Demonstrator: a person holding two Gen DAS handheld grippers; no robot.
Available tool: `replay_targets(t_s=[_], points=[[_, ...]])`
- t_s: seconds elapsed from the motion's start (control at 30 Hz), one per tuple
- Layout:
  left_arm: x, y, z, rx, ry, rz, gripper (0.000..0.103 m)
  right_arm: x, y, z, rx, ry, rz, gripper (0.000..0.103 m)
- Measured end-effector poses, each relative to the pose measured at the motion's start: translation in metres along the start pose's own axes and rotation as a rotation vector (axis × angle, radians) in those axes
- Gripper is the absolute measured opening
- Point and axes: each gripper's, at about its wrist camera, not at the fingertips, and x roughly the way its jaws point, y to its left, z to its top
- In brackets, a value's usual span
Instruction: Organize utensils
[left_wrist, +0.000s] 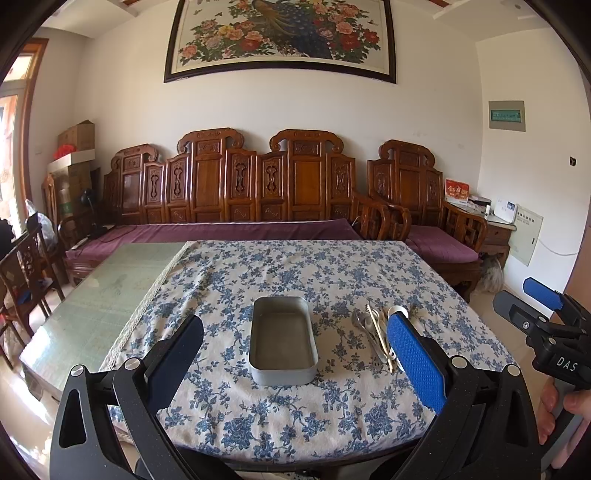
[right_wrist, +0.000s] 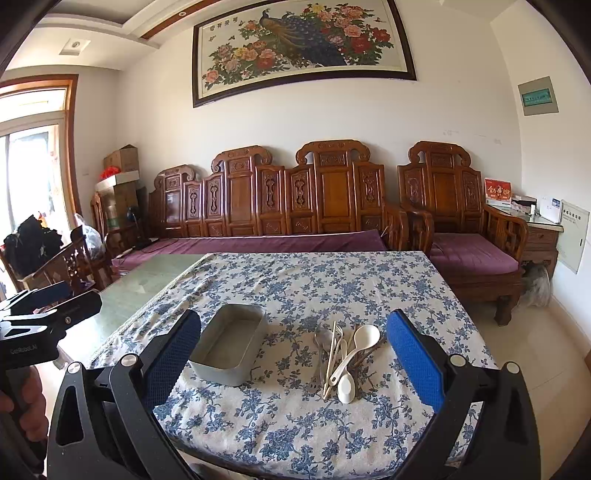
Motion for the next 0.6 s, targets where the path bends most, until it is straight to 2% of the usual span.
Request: replay_targets(t_s=[0.6], points=[[-0.0049,0.0015,0.0080,-0.003,-0.009,-0.002,0.097,-0.0009,-0.0008,0.0005,0.007,-0.004,0.009,0.101]])
